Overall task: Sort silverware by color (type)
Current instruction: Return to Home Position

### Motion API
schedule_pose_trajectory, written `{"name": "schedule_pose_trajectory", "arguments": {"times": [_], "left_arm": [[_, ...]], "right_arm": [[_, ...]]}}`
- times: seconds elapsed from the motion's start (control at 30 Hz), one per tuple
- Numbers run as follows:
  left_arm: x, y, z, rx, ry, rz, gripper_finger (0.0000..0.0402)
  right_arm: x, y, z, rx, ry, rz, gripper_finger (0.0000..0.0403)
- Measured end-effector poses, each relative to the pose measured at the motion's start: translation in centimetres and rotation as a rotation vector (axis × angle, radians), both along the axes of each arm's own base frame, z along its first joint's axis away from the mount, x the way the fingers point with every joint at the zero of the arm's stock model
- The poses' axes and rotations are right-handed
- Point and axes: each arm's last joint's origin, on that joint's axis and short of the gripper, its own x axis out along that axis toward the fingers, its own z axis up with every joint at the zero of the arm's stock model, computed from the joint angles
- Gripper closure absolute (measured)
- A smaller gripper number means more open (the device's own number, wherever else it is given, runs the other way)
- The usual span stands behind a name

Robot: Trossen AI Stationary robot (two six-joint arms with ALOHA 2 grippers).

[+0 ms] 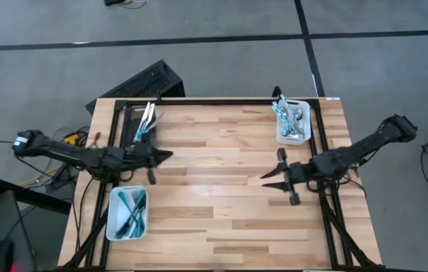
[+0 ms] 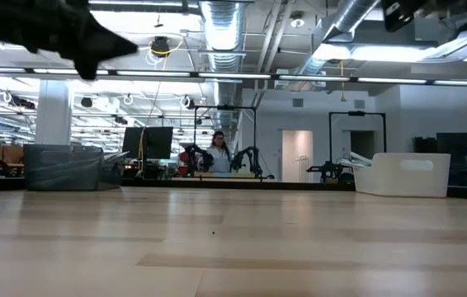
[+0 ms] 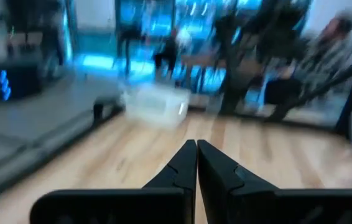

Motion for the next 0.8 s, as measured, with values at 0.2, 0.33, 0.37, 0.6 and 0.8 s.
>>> {"name": "schedule_pose_trajectory", "arguments": {"times": [0.2, 0.33, 0.37, 0.6, 0.8], "left_arm": [[-3.4, -0.2, 0.3, 0.104, -0.205, -0.127, 0.0401], [-4.1, 0.0, -2.4, 0.089, -0.196, -0.083, 0.0401], [-4.2, 0.0, -3.0, 0.078, -0.196, -0.078, 0.0401], [-4.8, -0.2, -4.4, 0.108, -0.073, -0.217, 0.0401], [-5.1, 0.1, -4.5, 0.108, -0.043, -0.188, 0.0401]], "right_arm": [[-2.0, -1.0, -1.1, 0.032, -0.074, -0.019, 0.0271], [-3.0, -1.6, -3.5, 0.087, -0.129, -0.044, 0.0271], [-3.2, -1.8, -3.9, 0.108, -0.133, -0.049, 0.0271], [-4.6, -3.0, -5.6, 0.138, -0.077, -0.135, 0.0271], [-6.1, -3.6, -5.7, 0.139, -0.068, -0.133, 0.0271]]}}
